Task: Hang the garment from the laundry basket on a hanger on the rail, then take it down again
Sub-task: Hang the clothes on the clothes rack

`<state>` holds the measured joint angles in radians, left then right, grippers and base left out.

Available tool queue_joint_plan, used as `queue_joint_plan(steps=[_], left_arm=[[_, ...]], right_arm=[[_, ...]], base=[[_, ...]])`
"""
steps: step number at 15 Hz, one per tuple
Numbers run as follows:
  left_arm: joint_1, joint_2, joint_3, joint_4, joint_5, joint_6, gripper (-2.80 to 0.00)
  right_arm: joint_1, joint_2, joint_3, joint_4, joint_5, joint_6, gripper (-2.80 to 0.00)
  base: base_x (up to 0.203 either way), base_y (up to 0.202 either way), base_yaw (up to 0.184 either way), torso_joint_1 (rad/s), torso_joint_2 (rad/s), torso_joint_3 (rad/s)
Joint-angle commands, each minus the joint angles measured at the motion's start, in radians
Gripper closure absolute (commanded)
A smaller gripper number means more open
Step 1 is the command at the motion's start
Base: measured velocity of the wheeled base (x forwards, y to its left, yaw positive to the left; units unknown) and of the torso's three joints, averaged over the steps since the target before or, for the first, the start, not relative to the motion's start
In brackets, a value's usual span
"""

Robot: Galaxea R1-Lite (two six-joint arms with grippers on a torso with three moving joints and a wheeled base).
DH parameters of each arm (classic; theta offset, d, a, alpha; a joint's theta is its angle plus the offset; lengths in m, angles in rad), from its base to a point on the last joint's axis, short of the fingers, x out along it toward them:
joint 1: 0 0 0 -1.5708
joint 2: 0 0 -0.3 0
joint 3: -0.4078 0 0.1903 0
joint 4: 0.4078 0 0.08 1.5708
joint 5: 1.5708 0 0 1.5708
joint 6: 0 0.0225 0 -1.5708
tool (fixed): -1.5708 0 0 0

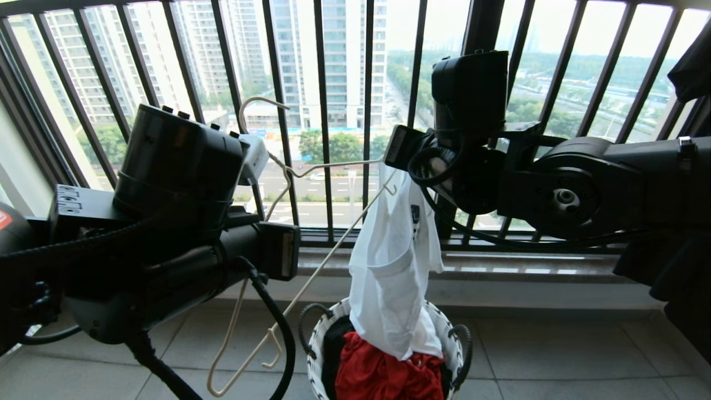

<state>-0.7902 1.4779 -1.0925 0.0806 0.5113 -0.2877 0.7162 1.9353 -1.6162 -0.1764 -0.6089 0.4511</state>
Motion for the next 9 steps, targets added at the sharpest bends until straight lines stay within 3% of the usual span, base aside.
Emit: queue_joint_plan(steps=[1,9], left_arm=[[-0.001,0.003,0.008,0.000,0.002,-0.002,0.00],[-0.076,0.035,0.051,-0.001,0.001,-0.001,0.00]], right_arm=[[0.025,0.005,0.007,-0.002,-0.003,0.003,0.00],[0.028,0.003,0.007,-0.003,-0.003,0.002,0.00]], base=[[0.000,0.000,0.000,0.000,0.00,0.000],[0.000,0.000,0.000,0.000,0.00,0.000]])
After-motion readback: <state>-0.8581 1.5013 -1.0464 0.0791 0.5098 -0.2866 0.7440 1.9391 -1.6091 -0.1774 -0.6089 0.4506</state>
